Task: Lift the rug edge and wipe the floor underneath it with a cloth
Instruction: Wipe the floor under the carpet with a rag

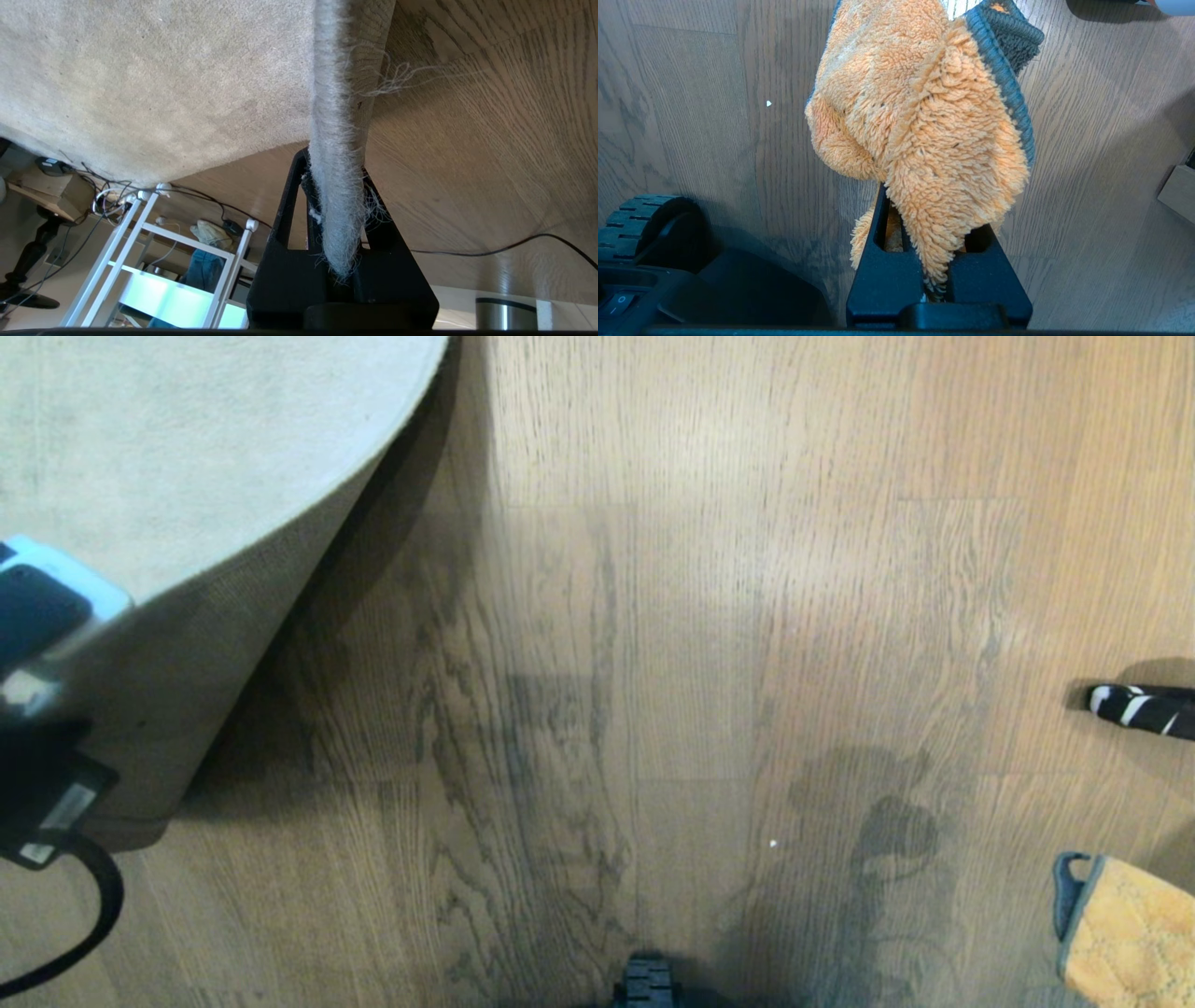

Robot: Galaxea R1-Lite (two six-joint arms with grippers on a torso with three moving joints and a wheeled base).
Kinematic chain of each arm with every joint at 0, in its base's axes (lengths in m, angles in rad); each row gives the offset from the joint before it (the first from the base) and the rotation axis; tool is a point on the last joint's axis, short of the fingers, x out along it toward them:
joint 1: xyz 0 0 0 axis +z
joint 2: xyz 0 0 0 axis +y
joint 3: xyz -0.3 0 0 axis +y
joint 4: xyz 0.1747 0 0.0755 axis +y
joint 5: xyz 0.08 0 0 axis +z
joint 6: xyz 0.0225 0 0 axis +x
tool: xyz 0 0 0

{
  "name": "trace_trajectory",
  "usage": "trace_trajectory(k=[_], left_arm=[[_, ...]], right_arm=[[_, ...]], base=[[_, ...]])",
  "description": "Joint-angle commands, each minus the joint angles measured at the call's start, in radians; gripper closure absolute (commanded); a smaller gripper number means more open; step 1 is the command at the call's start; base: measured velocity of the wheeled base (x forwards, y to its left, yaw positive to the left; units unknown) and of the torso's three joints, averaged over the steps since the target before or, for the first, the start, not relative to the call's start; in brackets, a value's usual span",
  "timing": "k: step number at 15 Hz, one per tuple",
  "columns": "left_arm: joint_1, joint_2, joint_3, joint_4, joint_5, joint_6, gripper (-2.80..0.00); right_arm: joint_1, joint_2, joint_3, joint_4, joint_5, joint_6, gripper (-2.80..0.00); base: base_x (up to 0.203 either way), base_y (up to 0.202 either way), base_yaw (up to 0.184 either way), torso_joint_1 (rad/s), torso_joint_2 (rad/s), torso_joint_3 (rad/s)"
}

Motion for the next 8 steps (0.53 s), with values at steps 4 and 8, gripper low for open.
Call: trace_trajectory(k=[4, 8], left_arm=[[-0.001, 0.005, 0.002, 0.003, 0.005, 0.003, 0.00], [-0.001, 0.005, 0.002, 0.003, 0.005, 0.002, 0.00]], right_arm=[[0.000, 0.001, 0.000, 0.000, 0.000, -0.001, 0.00], [0.000, 0.001, 0.000, 0.000, 0.000, -0.001, 0.00]], base=[[0.000, 0.000, 0.000, 0.000, 0.00, 0.000], [0.000, 0.000, 0.000, 0.000, 0.00, 0.000]])
